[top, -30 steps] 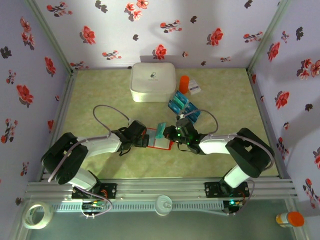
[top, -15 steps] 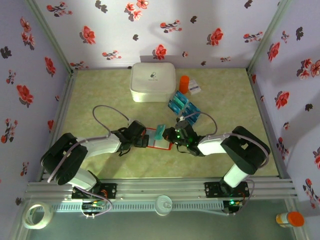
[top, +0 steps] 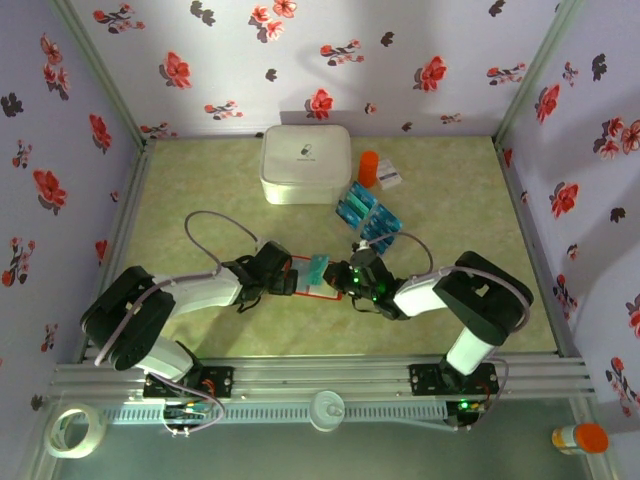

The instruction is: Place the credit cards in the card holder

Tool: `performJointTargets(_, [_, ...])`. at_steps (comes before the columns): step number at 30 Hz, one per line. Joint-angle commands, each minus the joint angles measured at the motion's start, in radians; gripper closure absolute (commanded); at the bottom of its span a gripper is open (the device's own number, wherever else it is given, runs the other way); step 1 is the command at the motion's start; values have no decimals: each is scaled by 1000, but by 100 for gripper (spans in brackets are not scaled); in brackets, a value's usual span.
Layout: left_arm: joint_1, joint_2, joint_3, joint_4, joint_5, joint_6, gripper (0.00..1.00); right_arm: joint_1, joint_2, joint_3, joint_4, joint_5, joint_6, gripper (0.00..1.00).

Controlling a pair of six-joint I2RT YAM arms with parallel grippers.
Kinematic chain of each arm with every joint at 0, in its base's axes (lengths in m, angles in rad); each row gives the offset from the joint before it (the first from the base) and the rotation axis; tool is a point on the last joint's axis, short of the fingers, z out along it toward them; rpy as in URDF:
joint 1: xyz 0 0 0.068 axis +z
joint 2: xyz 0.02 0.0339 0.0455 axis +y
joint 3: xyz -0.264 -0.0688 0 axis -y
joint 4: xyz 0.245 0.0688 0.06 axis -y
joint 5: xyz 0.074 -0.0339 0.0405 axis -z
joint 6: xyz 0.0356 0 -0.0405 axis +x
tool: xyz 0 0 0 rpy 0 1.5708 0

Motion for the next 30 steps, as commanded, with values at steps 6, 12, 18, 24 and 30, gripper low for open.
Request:
performJointTargets(6, [6, -9, -26, -49, -9, -10, 0, 27, 10, -39, 11, 53, 49, 100])
performJointTargets(12, [7, -9, -25, -47, -8, -9, 0, 40, -2, -50, -30, 77, 68, 100])
performJointTargets(18, [7, -13, -25, -47, -9, -10, 0, 50, -41, -50, -94, 99, 69, 100])
performJointTargets(24, [7, -12, -25, -45, -9, -10, 0, 60, -66, -40, -154, 107, 59, 100])
performJointTargets(30, [6, -11, -28, -44, -10, -11, 0, 63, -40, -27, -148, 89, 62, 100])
